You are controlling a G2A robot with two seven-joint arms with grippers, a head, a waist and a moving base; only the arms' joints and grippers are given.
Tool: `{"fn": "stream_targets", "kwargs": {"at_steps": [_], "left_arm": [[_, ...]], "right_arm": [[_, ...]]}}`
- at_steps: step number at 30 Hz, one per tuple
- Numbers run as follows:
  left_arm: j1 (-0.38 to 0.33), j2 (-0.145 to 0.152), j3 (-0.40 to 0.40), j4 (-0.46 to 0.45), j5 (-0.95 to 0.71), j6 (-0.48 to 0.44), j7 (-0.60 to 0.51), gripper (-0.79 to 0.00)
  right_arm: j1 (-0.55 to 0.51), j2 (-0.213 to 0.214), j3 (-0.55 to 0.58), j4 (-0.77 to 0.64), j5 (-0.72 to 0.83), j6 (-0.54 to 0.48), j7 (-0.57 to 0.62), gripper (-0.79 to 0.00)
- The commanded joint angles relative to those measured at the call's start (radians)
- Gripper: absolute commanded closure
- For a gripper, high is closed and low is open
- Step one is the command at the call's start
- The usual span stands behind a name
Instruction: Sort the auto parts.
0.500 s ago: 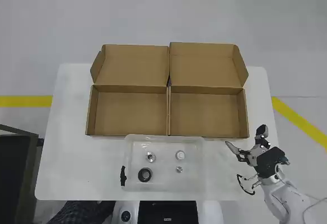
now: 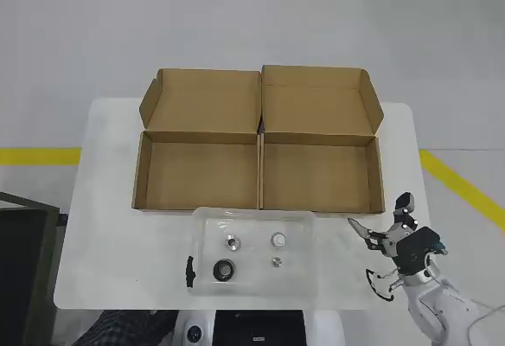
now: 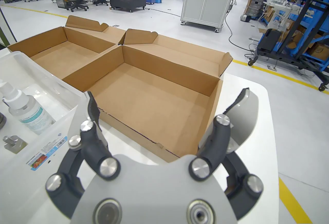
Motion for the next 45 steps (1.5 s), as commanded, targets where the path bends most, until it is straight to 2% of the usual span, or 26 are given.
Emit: {"fn": "stream_targets", "kwargs": {"at_steps": [1,7,12,23,31,45], "left_arm": [[0.0,0.0,0.0,0.0,0.0,0.0,0.0,-0.785],[0.0,0.0,0.0,0.0,0.0,0.0,0.0,-0.785],[0.0,0.0,0.0,0.0,0.0,0.0,0.0,-0.785],[0.0,0.0,0.0,0.0,0.0,0.0,0.0,-0.785],[0.0,0.0,0.0,0.0,0.0,0.0,0.0,-0.785],[0.0,0.0,0.0,0.0,0.0,0.0,0.0,-0.785]], "right_arm": [[0.005,0.001,-0.01,-0.012,-0.007,-0.019,0.028,-0.785],[0.026,0.011,-0.028,-0.067,0.017,-0.179,0.121,-0.785],[0.03,0.018,-0.052,-0.12,0.007,-0.273,0.198,-0.785],[0.082,0.031,-0.16,-0.195,-0.041,-0.402,0.397,-0.785],[0.142,0.034,-0.245,-0.201,-0.049,-0.423,0.541,-0.785],[0.197,0.036,-0.376,-0.206,-0.131,-0.362,0.687,-0.785]]}}
